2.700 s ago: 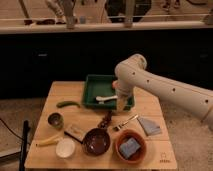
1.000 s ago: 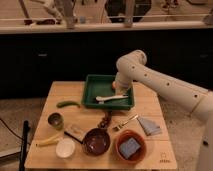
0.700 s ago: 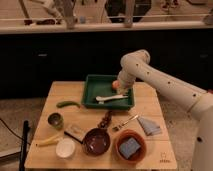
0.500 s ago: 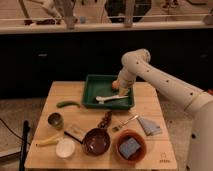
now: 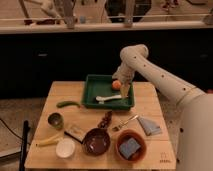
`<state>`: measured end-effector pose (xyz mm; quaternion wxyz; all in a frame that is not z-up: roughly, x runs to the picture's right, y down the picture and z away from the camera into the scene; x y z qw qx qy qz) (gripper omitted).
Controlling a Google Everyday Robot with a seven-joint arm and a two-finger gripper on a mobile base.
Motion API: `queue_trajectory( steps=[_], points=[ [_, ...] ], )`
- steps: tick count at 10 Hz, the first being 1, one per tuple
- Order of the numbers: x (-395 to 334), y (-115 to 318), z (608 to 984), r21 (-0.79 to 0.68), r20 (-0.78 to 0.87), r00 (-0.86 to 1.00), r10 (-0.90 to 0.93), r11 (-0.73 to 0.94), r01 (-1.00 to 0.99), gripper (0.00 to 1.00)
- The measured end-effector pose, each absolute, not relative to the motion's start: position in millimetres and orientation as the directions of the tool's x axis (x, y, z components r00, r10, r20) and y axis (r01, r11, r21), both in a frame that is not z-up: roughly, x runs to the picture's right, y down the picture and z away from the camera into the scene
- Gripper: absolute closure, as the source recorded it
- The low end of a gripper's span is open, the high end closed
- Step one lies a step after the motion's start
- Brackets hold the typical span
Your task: Wipe tray with brush
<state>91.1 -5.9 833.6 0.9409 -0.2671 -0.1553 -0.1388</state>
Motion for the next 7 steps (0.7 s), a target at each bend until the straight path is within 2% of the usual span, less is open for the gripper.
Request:
queue_trajectory(
  steps=[3, 7],
  points=[
    [92, -20, 845, -0.421, 0.411, 0.882, -0.231, 0.810, 0.409, 0.20],
    [95, -18, 862, -0.391, 0.454, 0.848, -0.273, 0.794, 0.465, 0.20]
  ],
)
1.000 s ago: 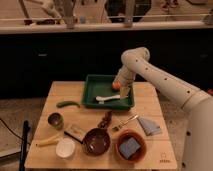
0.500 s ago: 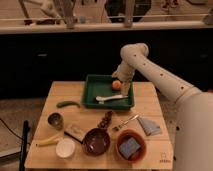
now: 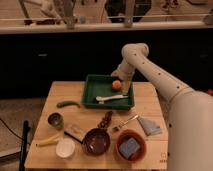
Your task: Wipe tray with brush
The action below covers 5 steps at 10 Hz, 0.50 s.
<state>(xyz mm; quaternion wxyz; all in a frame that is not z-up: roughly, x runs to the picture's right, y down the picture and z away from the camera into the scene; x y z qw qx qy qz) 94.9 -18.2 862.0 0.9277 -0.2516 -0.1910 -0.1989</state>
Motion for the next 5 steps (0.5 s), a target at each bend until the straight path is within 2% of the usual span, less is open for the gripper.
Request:
queue_trajectory(
  steps=[5],
  points=[
    [92, 0, 882, -0.385, 0.482, 0.818, -0.313, 0.763, 0.519, 0.20]
  ],
)
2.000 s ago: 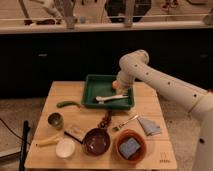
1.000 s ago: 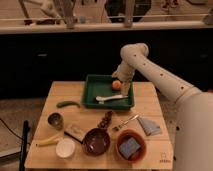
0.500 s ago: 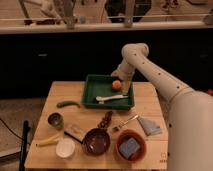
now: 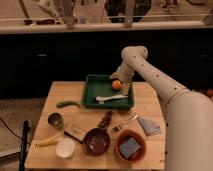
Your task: Wipe tray with brush
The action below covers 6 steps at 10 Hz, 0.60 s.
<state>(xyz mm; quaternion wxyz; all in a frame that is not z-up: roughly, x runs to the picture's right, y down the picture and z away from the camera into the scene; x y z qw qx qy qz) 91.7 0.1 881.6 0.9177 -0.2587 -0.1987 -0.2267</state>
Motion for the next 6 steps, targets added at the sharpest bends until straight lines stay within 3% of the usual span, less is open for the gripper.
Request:
queue_trajectory(
  steps=[6],
  points=[
    [82, 33, 915, -0.429, 0.444, 0.830, -0.337, 0.734, 0.527, 0.20]
  ],
)
